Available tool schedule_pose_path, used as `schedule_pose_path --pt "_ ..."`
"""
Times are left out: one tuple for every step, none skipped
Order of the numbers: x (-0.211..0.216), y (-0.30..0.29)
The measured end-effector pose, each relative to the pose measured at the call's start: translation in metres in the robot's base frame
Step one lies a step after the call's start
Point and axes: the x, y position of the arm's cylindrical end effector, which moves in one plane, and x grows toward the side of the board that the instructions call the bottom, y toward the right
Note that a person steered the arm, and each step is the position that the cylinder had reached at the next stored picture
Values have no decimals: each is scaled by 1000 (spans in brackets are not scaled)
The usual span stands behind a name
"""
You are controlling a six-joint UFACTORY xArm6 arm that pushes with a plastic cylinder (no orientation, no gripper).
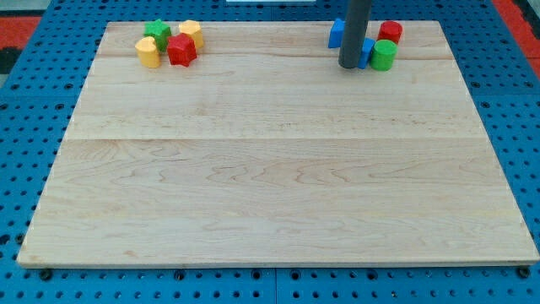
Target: Place the red circle diagonally above the green circle
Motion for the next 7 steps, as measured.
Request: schedule_pose_path --pt "0 0" --pt "28 -3" --pt "81 71" --pt "49 178" --pt "-36 204" --pt "-103 170" --pt "-103 170"
